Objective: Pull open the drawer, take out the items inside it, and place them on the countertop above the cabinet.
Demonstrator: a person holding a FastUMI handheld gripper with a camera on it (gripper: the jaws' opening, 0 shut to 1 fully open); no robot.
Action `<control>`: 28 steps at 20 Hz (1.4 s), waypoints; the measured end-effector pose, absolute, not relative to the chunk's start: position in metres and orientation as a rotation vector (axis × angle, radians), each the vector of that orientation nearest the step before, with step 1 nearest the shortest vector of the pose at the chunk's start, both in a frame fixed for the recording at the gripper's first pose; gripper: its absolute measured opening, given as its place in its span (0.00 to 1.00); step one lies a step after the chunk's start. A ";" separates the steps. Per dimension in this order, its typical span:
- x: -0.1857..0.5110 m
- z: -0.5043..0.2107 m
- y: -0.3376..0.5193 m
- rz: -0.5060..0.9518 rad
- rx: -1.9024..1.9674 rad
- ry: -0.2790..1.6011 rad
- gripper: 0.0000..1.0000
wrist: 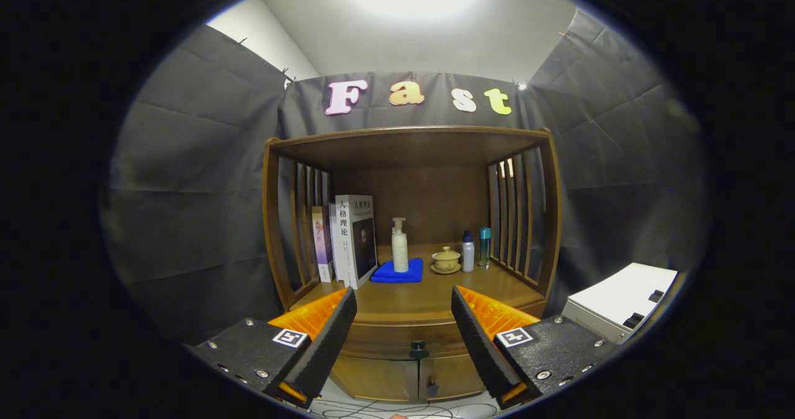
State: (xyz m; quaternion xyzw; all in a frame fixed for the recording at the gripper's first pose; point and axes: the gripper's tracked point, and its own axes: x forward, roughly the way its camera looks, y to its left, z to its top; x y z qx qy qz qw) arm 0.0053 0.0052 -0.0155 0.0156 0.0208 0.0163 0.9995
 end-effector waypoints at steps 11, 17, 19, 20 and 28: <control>0.049 -0.107 0.005 0.066 0.046 0.186 0.95; 0.076 -0.169 -0.006 0.068 0.103 0.253 0.94; 0.084 -0.183 -0.012 0.048 0.077 0.217 0.94; 0.087 -0.191 -0.017 0.031 0.033 0.207 0.94; 0.118 -0.258 0.002 0.001 -0.032 0.285 0.92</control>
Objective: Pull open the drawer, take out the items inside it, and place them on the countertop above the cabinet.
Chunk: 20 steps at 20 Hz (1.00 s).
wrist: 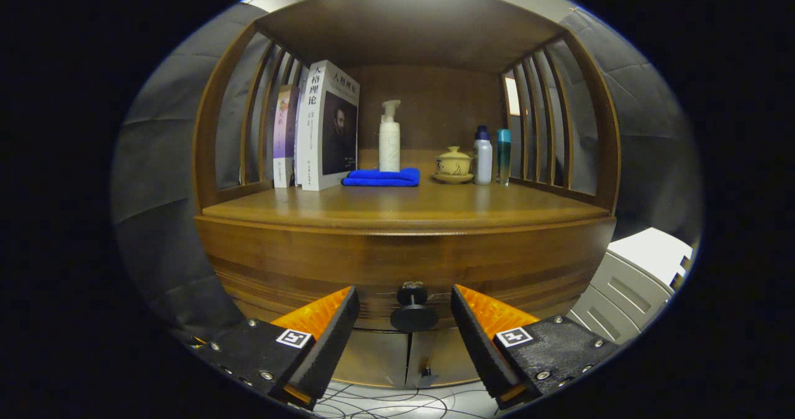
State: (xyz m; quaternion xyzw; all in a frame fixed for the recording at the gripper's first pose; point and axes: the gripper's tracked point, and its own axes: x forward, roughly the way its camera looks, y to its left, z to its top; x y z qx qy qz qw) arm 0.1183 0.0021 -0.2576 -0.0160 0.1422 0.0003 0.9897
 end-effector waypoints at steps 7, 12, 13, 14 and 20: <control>0.128 -0.284 -0.008 -0.022 -0.053 0.299 0.62; 0.127 -0.283 -0.008 -0.024 0.007 0.273 0.43; 0.127 -0.283 -0.008 -0.026 -0.009 0.268 0.40; 0.127 -0.284 -0.009 -0.032 -0.032 0.269 0.37; 0.126 -0.286 -0.009 -0.037 -0.070 0.279 0.26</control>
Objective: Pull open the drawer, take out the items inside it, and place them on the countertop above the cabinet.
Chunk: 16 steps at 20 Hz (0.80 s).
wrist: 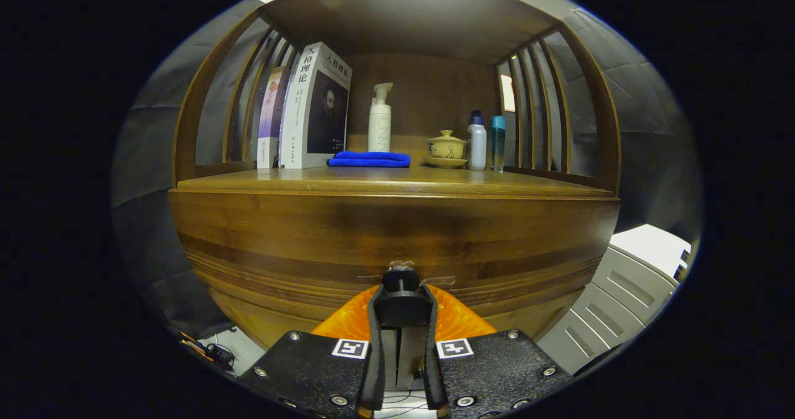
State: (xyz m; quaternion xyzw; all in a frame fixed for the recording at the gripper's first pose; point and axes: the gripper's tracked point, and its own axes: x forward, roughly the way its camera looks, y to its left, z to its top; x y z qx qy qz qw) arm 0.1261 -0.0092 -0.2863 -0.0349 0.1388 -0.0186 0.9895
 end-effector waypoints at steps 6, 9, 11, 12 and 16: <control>0.113 -0.283 -0.011 -0.029 -0.081 0.269 0.26; 0.093 -0.283 -0.012 -0.035 -0.082 0.268 0.26; 0.068 -0.281 -0.014 -0.038 -0.074 0.268 0.26; 0.062 -0.280 -0.014 -0.039 -0.072 0.268 0.26; 0.040 -0.279 -0.013 -0.038 -0.073 0.274 0.26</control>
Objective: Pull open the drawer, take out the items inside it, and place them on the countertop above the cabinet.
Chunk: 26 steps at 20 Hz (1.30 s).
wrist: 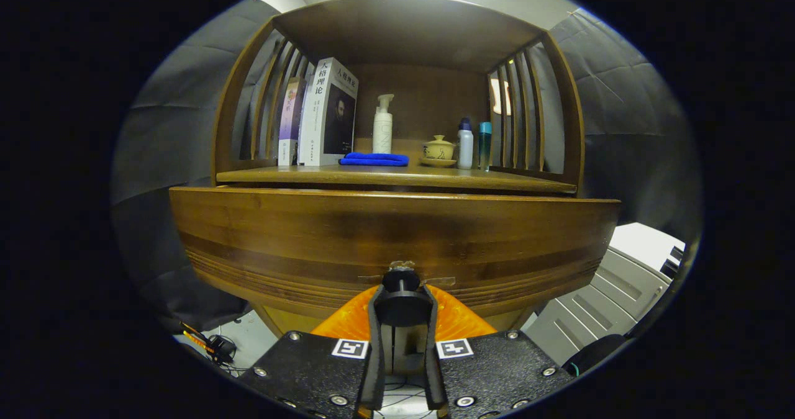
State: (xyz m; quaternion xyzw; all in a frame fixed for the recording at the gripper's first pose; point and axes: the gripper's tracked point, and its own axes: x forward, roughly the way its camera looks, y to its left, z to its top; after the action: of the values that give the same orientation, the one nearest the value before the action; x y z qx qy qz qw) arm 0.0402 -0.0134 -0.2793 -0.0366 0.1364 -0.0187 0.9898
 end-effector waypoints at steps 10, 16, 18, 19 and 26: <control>0.014 -0.281 -0.010 -0.035 -0.082 0.296 0.26; 0.015 -0.280 -0.010 -0.028 -0.074 0.301 0.26; 0.012 -0.280 -0.011 -0.022 -0.056 0.305 0.26; 0.007 -0.280 -0.013 -0.028 -0.050 0.307 0.26; -0.044 -0.280 -0.012 -0.027 -0.070 0.343 0.26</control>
State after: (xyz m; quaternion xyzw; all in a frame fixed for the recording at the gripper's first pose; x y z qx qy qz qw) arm -0.0439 -0.0118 -0.2800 -0.0346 0.1707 -0.0132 0.9846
